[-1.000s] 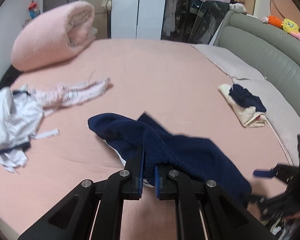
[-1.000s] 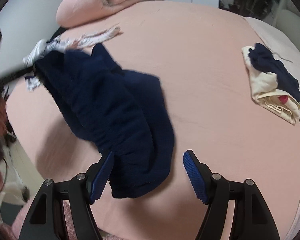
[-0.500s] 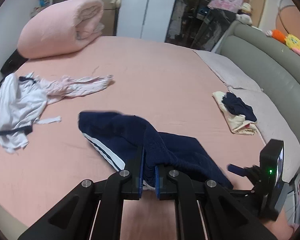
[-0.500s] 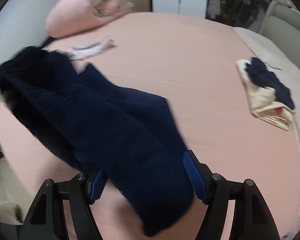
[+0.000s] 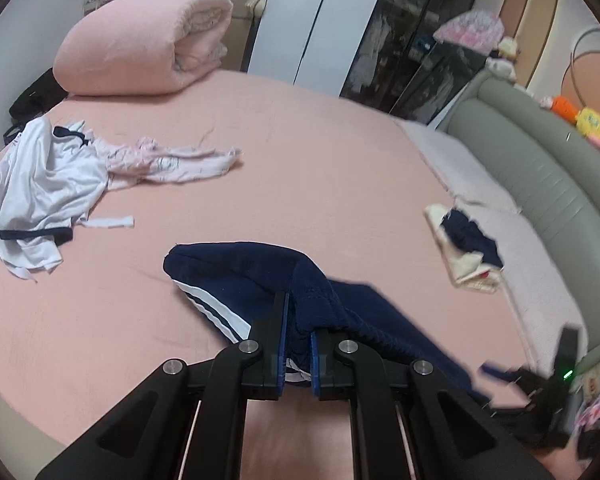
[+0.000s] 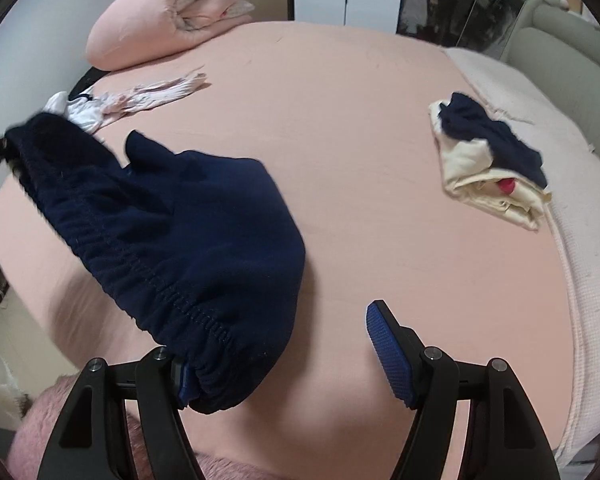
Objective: Fold clothes
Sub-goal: 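Grasp the sweater hem with the left gripper while the right gripper releases and withdraws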
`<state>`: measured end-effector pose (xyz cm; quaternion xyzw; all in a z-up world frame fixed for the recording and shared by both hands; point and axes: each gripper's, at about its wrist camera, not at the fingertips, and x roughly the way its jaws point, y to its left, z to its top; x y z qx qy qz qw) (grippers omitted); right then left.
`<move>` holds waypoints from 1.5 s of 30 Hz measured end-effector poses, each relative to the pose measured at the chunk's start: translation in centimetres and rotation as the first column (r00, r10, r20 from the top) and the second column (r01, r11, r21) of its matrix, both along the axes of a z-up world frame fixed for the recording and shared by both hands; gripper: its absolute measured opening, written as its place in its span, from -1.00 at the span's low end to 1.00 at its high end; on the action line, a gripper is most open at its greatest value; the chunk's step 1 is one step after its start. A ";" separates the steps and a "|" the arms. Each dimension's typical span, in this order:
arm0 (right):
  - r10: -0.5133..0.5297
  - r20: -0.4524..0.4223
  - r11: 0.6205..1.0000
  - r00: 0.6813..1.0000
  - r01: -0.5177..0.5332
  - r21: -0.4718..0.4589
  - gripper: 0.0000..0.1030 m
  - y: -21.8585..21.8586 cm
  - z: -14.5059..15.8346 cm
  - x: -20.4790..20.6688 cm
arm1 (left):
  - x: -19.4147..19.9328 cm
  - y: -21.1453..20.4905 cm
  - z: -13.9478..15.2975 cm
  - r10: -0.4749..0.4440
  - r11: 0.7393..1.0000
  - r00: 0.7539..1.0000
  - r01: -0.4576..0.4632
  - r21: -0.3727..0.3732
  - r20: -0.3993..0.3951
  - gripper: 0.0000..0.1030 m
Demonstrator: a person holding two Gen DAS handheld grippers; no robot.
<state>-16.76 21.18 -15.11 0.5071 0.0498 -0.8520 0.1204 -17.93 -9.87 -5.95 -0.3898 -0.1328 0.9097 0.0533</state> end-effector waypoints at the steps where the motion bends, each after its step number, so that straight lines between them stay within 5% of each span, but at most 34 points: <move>1: 0.017 0.025 1.000 1.000 -0.016 -0.010 0.41 -0.2 -0.4 0.1 | 0.0 0.0 0.5 0.002 1.000 1.000 -0.002 -0.003 -0.011 -0.86; 7: 0.105 0.136 0.994 0.985 -0.099 -0.050 0.42 -1.0 -2.1 0.5 | -0.8 1.1 2.2 -0.032 0.999 0.998 0.030 -0.034 -0.051 -0.86; 18: -0.074 -0.133 0.994 0.988 0.083 0.065 0.37 5.3 6.7 -6.5 | -2.7 2.1 3.4 -0.095 0.995 0.992 0.094 -0.019 -0.080 -0.86; 21: -0.096 -0.240 0.992 0.966 0.113 0.058 0.37 5.7 9.9 -6.8 | -2.6 2.4 6.3 -0.136 0.991 0.978 0.134 -0.026 -0.160 -0.86; 25: -0.148 -0.432 0.989 0.890 0.131 -0.070 0.37 7.3 17.4 -5.7 | -3.1 1.9 11.5 -0.196 0.980 0.941 0.182 -0.074 -0.275 -0.85; 28: -0.162 -0.430 0.986 0.888 0.132 -0.097 0.38 7.5 19.9 -5.9 | -3.9 2.0 12.5 -0.223 0.974 0.942 0.203 -0.104 -0.251 -0.85; 34: -0.139 -0.359 0.990 0.923 0.122 -0.070 0.38 6.7 17.4 -5.4 | -5.0 3.1 8.9 -0.276 0.955 0.954 0.259 -0.147 -0.118 -0.85; 37: -0.146 -0.298 0.989 0.943 0.138 -0.046 0.38 7.1 14.2 -6.7 | -7.6 3.8 5.2 -0.263 0.953 0.964 0.255 -0.165 -0.027 -0.85; 40: -0.177 -0.243 0.983 0.954 0.161 -0.085 0.37 8.0 12.4 -9.4 | -10.2 4.4 4.6 -0.256 0.950 0.967 0.251 -0.183 -0.001 -0.85; 45: -0.197 -0.386 0.979 0.901 0.162 -0.122 0.37 8.1 18.5 -11.0 | -10.9 5.6 11.4 -0.273 0.941 0.948 0.228 -0.249 -0.165 -0.85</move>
